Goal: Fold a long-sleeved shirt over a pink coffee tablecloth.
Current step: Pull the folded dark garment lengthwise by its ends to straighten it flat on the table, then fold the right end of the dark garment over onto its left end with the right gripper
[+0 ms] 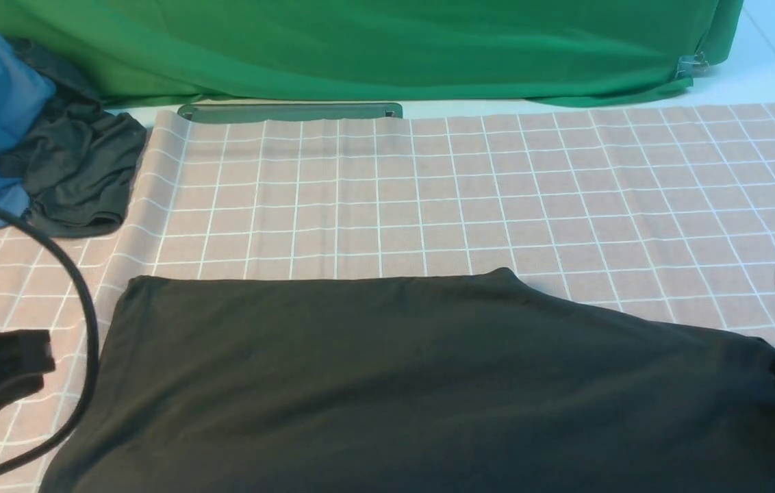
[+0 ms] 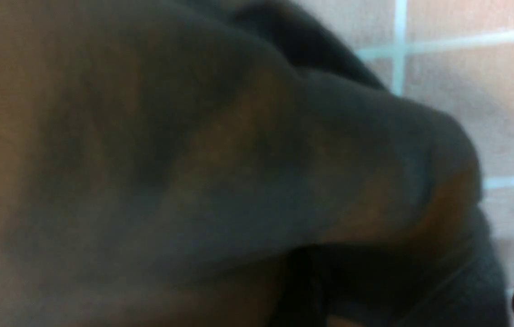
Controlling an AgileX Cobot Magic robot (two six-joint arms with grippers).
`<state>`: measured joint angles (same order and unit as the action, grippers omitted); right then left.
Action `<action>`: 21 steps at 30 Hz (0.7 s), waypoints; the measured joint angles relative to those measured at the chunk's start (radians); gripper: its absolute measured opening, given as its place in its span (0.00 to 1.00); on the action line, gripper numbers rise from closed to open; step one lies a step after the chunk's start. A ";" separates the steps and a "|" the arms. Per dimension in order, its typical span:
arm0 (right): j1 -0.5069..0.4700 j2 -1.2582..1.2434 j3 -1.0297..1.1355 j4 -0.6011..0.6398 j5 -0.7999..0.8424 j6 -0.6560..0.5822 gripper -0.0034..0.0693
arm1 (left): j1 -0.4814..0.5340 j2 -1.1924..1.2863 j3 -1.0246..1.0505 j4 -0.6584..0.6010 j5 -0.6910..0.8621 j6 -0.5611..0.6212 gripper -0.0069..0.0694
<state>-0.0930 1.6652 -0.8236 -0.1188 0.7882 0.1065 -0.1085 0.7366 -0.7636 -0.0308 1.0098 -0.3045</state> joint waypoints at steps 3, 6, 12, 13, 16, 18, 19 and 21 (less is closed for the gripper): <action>-0.001 0.022 -0.009 0.038 0.010 -0.050 0.70 | 0.000 -0.004 0.000 0.000 0.004 0.001 0.11; 0.000 0.032 -0.019 0.083 0.023 -0.100 0.28 | 0.000 -0.004 0.000 0.000 0.007 0.004 0.11; 0.000 0.025 -0.051 0.085 0.074 -0.127 0.18 | 0.000 -0.004 0.000 -0.002 0.013 0.004 0.11; 0.000 0.014 -0.062 0.084 0.098 -0.122 0.18 | 0.000 -0.004 0.000 -0.002 0.013 0.004 0.11; 0.000 -0.057 -0.125 0.106 0.177 -0.099 0.18 | 0.000 -0.004 0.000 -0.003 0.013 0.004 0.11; 0.000 -0.109 -0.174 0.162 0.209 -0.107 0.18 | 0.000 -0.004 0.000 -0.007 0.010 0.004 0.11; 0.001 -0.139 -0.204 0.213 0.227 -0.118 0.18 | 0.000 -0.004 0.000 -0.007 0.006 0.004 0.11; 0.016 -0.188 -0.271 0.324 0.284 -0.149 0.18 | 0.000 -0.005 0.000 -0.010 -0.008 0.004 0.11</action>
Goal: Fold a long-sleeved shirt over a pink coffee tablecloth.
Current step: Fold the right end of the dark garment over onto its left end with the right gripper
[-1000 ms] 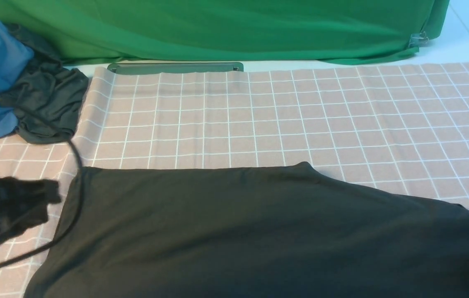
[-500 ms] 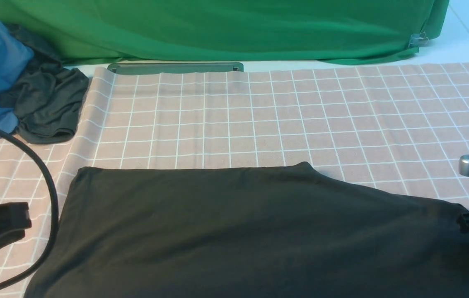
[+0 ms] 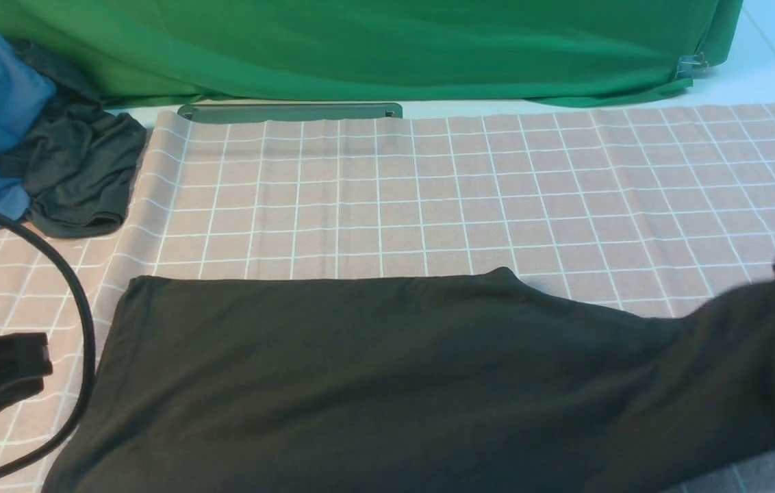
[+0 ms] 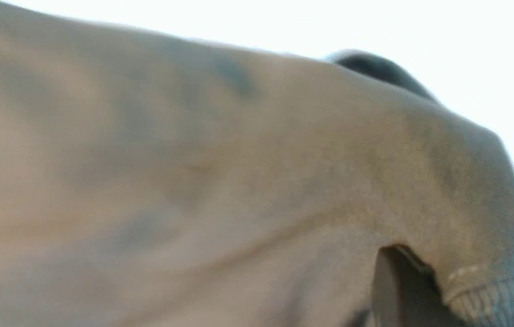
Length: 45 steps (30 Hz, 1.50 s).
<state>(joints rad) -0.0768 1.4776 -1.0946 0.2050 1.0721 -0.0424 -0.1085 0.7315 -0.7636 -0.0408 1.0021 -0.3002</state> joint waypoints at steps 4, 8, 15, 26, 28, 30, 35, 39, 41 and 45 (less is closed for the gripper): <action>0.083 -0.042 -0.108 0.118 0.086 -0.006 0.18 | 0.000 0.000 0.000 -0.005 -0.009 0.000 0.11; 0.194 -0.043 -0.185 0.154 0.092 0.029 0.18 | 0.000 0.000 0.000 -0.019 -0.016 0.000 0.11; 0.520 0.044 -0.358 0.207 0.015 0.113 0.18 | 0.000 0.000 0.000 -0.038 -0.024 0.000 0.11; 0.801 0.331 -0.548 0.280 -0.175 0.174 0.18 | 0.000 0.000 0.000 -0.045 -0.043 -0.027 0.11; 0.832 0.391 -0.584 0.299 -0.190 0.174 0.18 | 0.000 -0.002 0.000 -0.045 -0.043 -0.030 0.11; 0.860 0.441 -0.619 0.311 -0.204 0.174 0.18 | 0.000 -0.011 0.000 -0.045 -0.043 -0.035 0.11; 0.927 0.556 -0.715 0.332 -0.267 0.176 0.18 | 0.000 -0.075 0.000 -0.005 -0.039 -0.072 0.11; 0.953 0.609 -0.762 0.340 -0.310 0.175 0.19 | 0.000 -0.102 0.000 0.066 -0.008 -0.096 0.11; 0.962 0.642 -0.784 0.342 -0.330 0.175 0.20 | 0.000 -0.108 0.000 0.092 0.009 -0.108 0.11; 0.970 0.693 -0.793 0.344 -0.374 0.175 0.25 | 0.000 -0.109 0.000 0.100 0.024 -0.115 0.11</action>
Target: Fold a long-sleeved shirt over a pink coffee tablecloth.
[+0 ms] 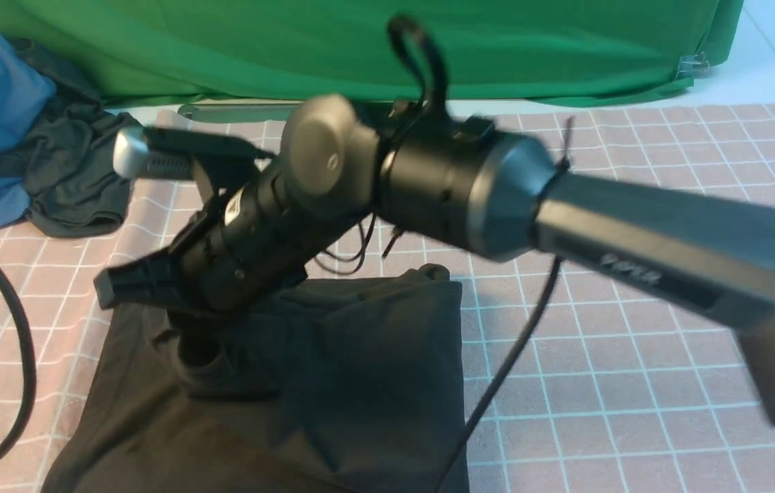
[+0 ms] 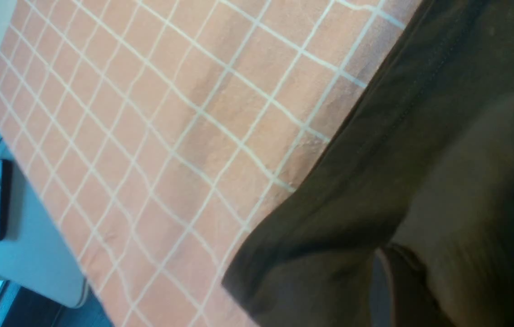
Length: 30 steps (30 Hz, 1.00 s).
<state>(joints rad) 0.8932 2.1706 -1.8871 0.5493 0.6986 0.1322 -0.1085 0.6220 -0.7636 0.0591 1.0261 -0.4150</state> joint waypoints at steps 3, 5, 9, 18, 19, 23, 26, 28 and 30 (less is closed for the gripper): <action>0.002 0.018 0.000 0.001 -0.019 -0.003 0.36 | 0.000 0.000 0.000 0.000 0.003 0.000 0.11; 0.001 0.019 -0.010 0.001 -0.020 -0.023 0.48 | 0.000 0.000 0.000 0.001 0.007 0.000 0.11; -0.019 0.019 -0.078 0.001 0.051 -0.152 0.64 | 0.000 0.000 0.000 -0.002 0.014 0.000 0.11; -0.183 -0.036 -0.288 -0.148 0.488 -0.253 0.19 | 0.000 0.065 0.000 -0.103 0.022 0.009 0.11; -0.211 -0.070 -0.289 -0.176 0.497 -0.251 0.13 | 0.000 0.115 0.000 -0.160 0.012 0.051 0.11; -0.266 -0.211 -0.211 -0.235 0.503 -0.249 0.10 | 0.000 0.260 0.000 -0.317 -0.048 0.177 0.11; -0.284 -0.319 -0.094 -0.295 0.507 -0.249 0.10 | 0.000 0.367 0.000 -0.370 -0.107 0.246 0.11; -0.291 -0.401 0.030 -0.340 0.510 -0.248 0.10 | 0.000 0.440 -0.005 -0.385 -0.150 0.268 0.11; -0.293 -0.443 0.102 -0.354 0.512 -0.247 0.10 | 0.000 0.484 -0.017 -0.386 -0.162 0.275 0.11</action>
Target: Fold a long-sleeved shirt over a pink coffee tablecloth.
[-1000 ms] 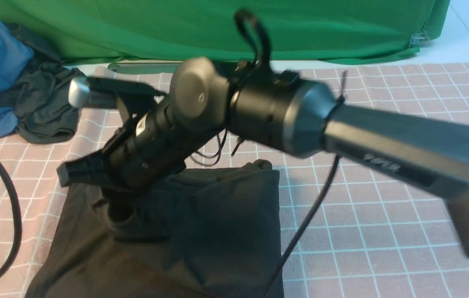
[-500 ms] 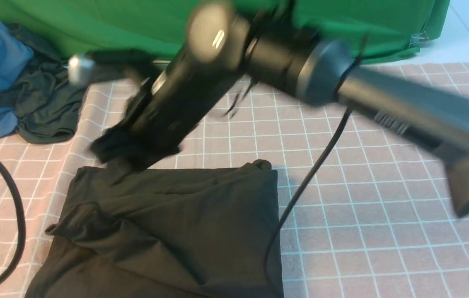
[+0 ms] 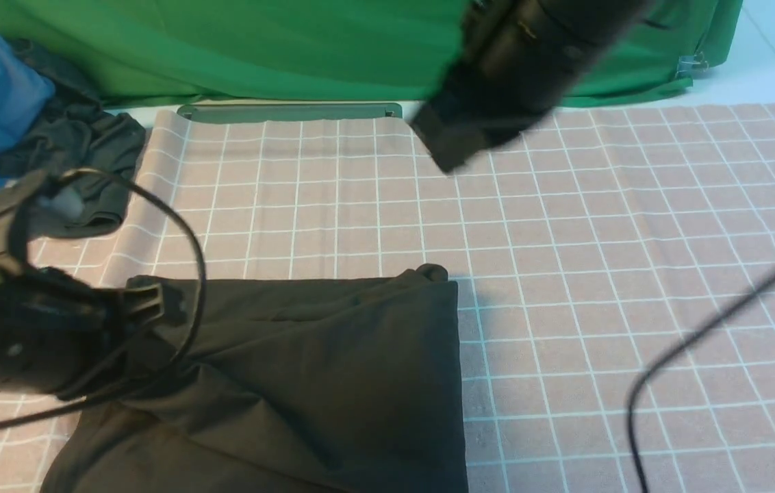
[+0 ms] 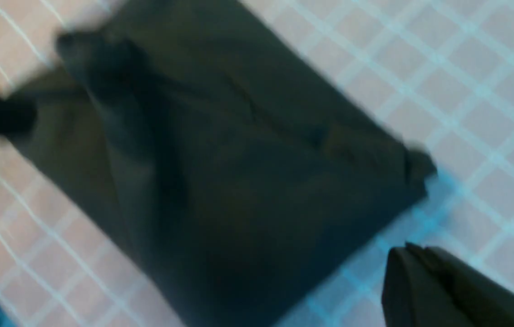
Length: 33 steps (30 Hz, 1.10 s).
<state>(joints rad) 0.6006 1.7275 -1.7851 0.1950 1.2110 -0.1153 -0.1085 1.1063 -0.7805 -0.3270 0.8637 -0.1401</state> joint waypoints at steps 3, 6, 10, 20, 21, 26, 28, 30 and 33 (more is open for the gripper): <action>0.000 -0.115 0.207 -0.009 -0.046 0.005 0.10 | -0.002 0.132 -0.063 0.000 -0.039 0.013 0.11; 0.000 -0.217 0.374 -0.011 -0.172 0.020 0.10 | -0.026 0.234 -0.130 0.006 -0.065 0.014 0.11; 0.000 -0.306 0.532 -0.011 -0.315 0.042 0.10 | -0.084 0.353 -0.173 0.013 -0.112 0.019 0.11; 0.000 -0.335 0.639 -0.011 -0.428 0.059 0.10 | -0.134 0.500 -0.165 0.214 -0.045 -0.091 0.11; 0.000 -0.335 0.639 -0.011 -0.430 0.059 0.10 | -0.134 0.498 -0.160 0.226 -0.045 -0.095 0.11; 0.000 -0.335 0.641 -0.011 -0.462 0.059 0.10 | -0.134 0.409 -0.041 0.334 0.028 -0.222 0.11; 0.000 -0.335 0.641 -0.011 -0.470 0.059 0.10 | -0.134 0.346 -0.002 0.338 0.054 -0.253 0.11; 0.000 -0.335 0.641 -0.011 -0.482 0.059 0.10 | -0.134 0.287 0.018 0.339 0.068 -0.276 0.11; 0.000 -0.335 0.641 -0.011 -0.497 0.060 0.10 | -0.134 0.163 0.022 0.342 0.079 -0.318 0.11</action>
<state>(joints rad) 0.6006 1.3929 -1.1441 0.1840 0.7137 -0.0557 -0.2429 1.2692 -0.7584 0.0153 0.9424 -0.4582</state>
